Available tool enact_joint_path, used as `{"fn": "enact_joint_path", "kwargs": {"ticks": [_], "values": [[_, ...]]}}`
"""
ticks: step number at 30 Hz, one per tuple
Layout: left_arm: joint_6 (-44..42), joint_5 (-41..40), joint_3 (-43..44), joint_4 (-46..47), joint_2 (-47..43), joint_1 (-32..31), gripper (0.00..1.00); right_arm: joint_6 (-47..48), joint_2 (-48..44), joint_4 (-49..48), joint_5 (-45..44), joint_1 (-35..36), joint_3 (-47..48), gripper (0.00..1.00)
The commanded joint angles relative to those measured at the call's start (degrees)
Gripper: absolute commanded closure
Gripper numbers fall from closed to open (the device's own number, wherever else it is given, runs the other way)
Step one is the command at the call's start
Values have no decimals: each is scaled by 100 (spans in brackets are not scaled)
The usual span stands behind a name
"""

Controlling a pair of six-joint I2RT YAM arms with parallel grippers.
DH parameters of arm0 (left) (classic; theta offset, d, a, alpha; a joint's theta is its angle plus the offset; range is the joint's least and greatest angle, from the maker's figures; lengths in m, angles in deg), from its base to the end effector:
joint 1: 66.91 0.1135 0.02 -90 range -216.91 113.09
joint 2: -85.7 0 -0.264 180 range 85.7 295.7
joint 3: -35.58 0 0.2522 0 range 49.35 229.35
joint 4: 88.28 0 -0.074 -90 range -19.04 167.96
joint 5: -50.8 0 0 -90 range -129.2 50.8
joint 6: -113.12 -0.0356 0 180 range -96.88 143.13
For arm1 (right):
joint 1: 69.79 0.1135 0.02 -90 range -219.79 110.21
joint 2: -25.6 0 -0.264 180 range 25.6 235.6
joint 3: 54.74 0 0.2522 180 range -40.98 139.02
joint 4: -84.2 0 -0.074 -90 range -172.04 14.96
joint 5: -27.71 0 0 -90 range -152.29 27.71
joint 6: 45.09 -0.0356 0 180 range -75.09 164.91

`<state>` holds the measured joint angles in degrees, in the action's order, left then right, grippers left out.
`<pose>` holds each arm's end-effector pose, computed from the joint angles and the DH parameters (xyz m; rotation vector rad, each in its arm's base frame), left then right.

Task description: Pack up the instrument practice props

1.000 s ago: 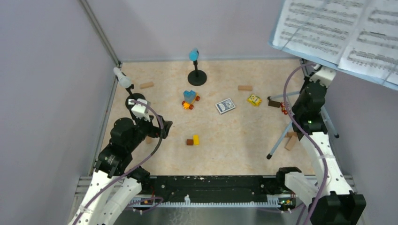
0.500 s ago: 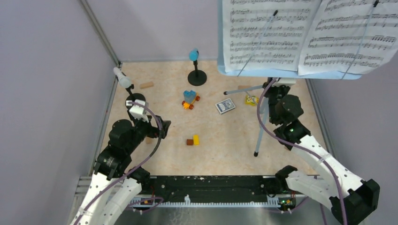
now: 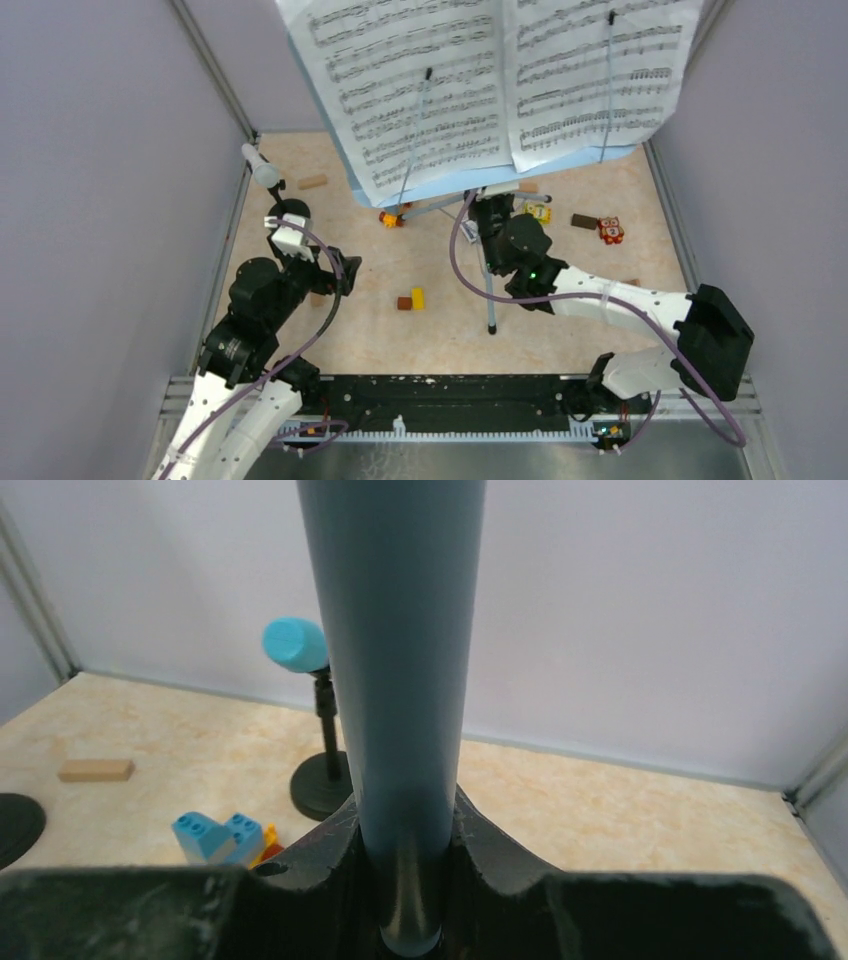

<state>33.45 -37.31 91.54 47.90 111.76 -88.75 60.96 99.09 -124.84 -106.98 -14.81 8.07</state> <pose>0.0997 -0.0412 0.3288 0.2075 1.8227 -0.4267 0.1852 0.2207 0.3512 -0.1372 1.3385 0.0867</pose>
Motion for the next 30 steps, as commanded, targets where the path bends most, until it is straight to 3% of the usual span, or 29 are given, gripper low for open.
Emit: {"fn": "enact_joint_path", "kwargs": {"ticks": [1,19,30], "values": [[-22,-73,-24,209,-59,19,2,-113,83,-1396,-143,337,864,100],[3,-136,-29,197,-41,15,1,-1507,1316,-765,432,514,1430,100],[4,-139,-42,188,-31,19,1,-1465,2132,-725,325,501,1894,100]]}}
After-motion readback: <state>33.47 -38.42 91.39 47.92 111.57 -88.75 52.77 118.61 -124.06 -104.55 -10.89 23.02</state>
